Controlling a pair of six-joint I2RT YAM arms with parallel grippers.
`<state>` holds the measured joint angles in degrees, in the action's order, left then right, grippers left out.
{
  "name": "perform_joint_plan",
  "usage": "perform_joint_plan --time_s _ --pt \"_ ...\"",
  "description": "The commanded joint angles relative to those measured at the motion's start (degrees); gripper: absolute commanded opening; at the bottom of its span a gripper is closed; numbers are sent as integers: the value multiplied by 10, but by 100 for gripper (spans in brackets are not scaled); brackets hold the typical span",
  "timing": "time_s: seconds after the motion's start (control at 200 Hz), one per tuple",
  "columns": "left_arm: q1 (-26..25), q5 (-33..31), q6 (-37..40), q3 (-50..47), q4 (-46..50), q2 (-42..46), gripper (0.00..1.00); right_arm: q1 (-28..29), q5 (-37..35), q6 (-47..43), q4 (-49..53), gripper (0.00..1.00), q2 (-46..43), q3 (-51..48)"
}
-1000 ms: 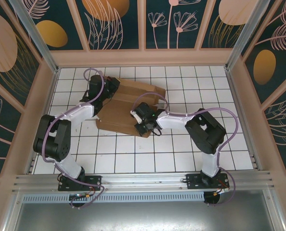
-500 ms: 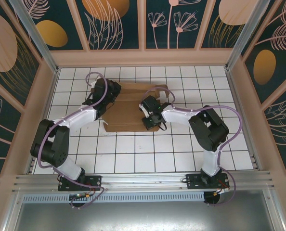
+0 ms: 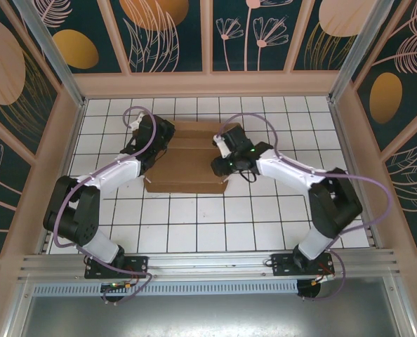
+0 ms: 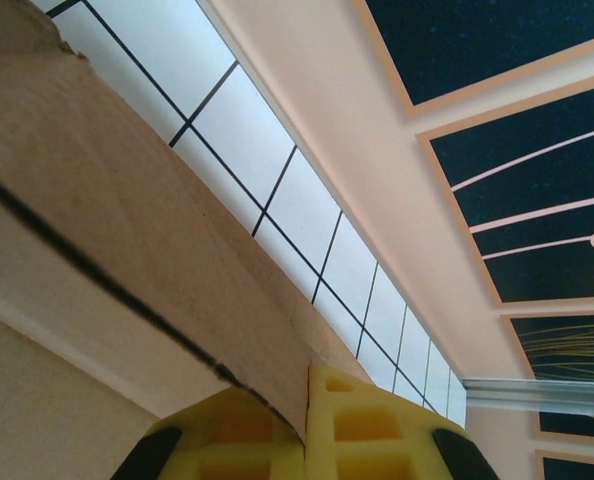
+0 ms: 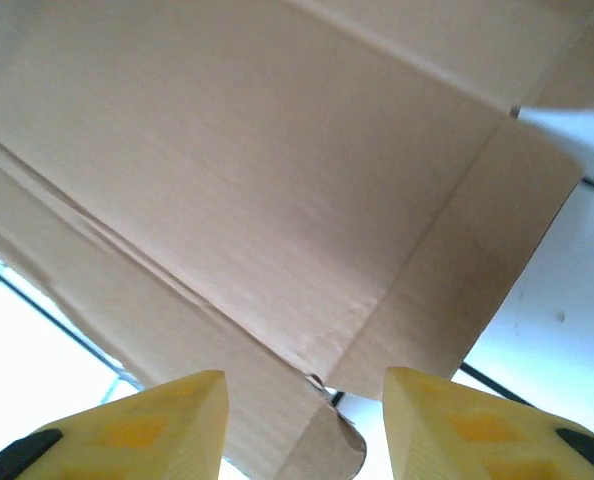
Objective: Fold the paper box
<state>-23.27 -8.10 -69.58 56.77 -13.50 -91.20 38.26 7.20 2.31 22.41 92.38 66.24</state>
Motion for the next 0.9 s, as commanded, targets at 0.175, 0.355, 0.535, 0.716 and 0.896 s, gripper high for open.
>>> perform_joint_plan --time_s 0.175,0.355,0.535,0.716,0.896 --pt "2 -23 -32 -7 18 1 0 -74 86 115 -51 46 -87 6" --pt "2 -21 -40 -1 24 -4 0 -123 92 181 -50 48 -95 45" --pt "2 -24 -41 6 27 -8 0 -136 79 229 -30 52 -67 102" --pt "2 -24 -45 6 26 -15 0 -152 71 264 -36 61 -44 130" --pt "2 -22 -51 7 22 -20 0 -167 87 312 -53 67 -17 145"
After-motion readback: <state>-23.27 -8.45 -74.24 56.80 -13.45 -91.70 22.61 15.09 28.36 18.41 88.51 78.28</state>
